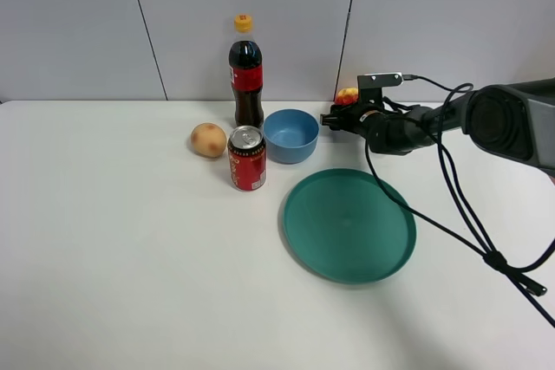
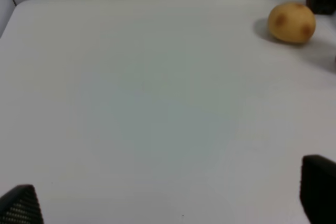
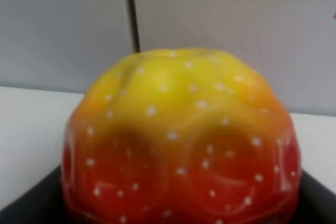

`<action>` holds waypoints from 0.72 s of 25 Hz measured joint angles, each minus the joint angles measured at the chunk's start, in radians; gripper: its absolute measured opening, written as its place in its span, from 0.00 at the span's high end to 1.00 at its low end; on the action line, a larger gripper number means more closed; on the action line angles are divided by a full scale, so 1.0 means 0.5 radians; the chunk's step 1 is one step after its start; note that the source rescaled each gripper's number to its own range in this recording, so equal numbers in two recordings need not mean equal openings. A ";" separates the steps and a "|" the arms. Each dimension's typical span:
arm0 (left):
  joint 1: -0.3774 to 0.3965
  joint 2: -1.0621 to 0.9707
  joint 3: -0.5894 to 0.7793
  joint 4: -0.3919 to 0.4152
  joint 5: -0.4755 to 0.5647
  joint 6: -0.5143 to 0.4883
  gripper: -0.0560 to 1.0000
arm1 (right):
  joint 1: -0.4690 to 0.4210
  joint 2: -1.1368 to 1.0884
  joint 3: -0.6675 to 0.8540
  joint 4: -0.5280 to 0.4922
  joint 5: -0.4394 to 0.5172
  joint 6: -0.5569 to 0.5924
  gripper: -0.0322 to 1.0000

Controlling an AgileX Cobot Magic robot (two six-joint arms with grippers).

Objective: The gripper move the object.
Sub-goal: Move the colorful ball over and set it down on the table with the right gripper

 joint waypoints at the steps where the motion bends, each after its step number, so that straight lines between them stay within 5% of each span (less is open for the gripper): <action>1: 0.000 0.000 0.000 0.000 0.000 0.000 0.00 | 0.006 0.000 0.001 0.000 -0.002 0.004 0.89; 7: 0.000 0.000 0.000 0.000 0.000 0.000 0.00 | 0.044 0.000 0.001 0.000 -0.018 0.004 0.97; 18: 0.000 0.000 0.000 0.000 0.000 0.000 0.00 | 0.096 -0.200 0.052 -0.029 0.123 0.000 0.97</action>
